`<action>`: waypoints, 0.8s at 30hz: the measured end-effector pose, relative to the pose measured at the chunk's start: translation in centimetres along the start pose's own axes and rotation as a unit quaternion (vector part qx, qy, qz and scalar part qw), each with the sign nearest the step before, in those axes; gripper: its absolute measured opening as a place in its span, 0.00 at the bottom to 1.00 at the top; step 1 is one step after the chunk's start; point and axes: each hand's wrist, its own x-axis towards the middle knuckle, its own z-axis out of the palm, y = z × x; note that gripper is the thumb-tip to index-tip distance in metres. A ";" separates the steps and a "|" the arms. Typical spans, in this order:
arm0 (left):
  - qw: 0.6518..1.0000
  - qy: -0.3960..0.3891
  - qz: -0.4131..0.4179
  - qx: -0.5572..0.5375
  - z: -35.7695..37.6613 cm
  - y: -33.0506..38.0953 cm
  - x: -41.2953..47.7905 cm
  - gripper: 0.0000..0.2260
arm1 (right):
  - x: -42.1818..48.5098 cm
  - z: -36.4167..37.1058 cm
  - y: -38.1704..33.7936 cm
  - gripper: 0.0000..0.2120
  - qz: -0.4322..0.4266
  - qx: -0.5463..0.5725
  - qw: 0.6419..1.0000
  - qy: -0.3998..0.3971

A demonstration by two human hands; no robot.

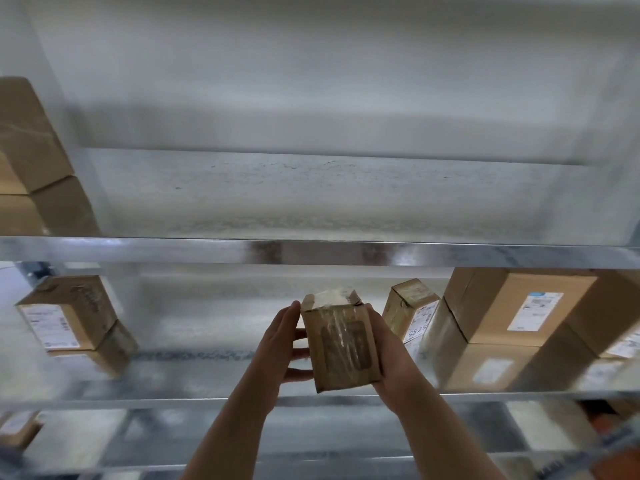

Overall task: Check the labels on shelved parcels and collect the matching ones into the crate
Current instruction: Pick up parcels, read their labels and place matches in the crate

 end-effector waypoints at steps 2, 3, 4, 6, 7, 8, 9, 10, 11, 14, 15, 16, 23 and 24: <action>1.000 -0.011 -0.013 -0.017 -0.5 0.0 0.1 0.26 | -0.2 0.1 -0.2 0.28 -0.009 -0.015 1.000 0.004; 0.999 -0.027 -0.022 -0.027 -0.8 -0.1 0.1 0.26 | -0.2 0.2 -0.3 0.26 -0.020 -0.019 1.000 0.001; 0.998 -0.050 -0.028 -0.036 -1.0 -0.1 0.1 0.26 | -0.3 0.1 -0.3 0.27 -0.030 -0.019 0.999 0.006; 0.995 -0.086 -0.026 -0.050 -1.3 -0.4 0.2 0.29 | -0.1 0.1 -0.1 0.37 -0.039 -0.017 0.999 0.028; 0.994 -0.093 -0.023 -0.057 -1.3 -0.6 0.2 0.31 | -0.2 0.1 0.0 0.40 -0.039 -0.019 0.999 0.026; 0.993 -0.096 -0.021 -0.064 -1.1 -0.8 0.2 0.33 | -0.2 0.2 0.1 0.39 -0.040 -0.020 0.999 0.018; 0.992 -0.099 -0.017 -0.073 -1.0 -1.1 0.3 0.34 | -0.4 0.3 0.2 0.37 -0.041 -0.018 0.999 0.007; 0.990 -0.107 -0.010 -0.087 -1.0 -1.5 0.3 0.34 | -0.5 0.4 0.1 0.32 -0.039 -0.004 0.999 -0.008; 0.987 -0.116 -0.003 -0.108 -1.0 -1.9 0.3 0.34 | -0.7 0.5 -0.1 0.25 -0.036 0.016 0.999 -0.020; 0.981 -0.103 0.012 -0.164 -1.0 -2.4 0.1 0.29 | -1.3 0.3 -0.4 0.17 -0.042 0.063 0.995 -0.058; 0.982 -0.092 0.018 -0.162 -1.0 -2.5 0.1 0.28 | -1.4 0.2 -0.4 0.20 -0.050 0.062 0.994 -0.075; 0.985 -0.085 0.028 -0.149 -1.1 -2.6 0.2 0.28 | -1.4 0.2 -0.3 0.22 -0.058 0.052 0.993 -0.088; 0.987 -0.091 0.095 -0.090 -0.7 -2.2 0.2 0.30 | -1.2 0.1 0.6 0.38 -0.078 0.024 0.993 -0.080; 0.986 -0.093 0.099 -0.093 -0.6 -2.1 0.1 0.31 | -1.1 0.1 0.6 0.38 -0.079 0.021 0.994 -0.079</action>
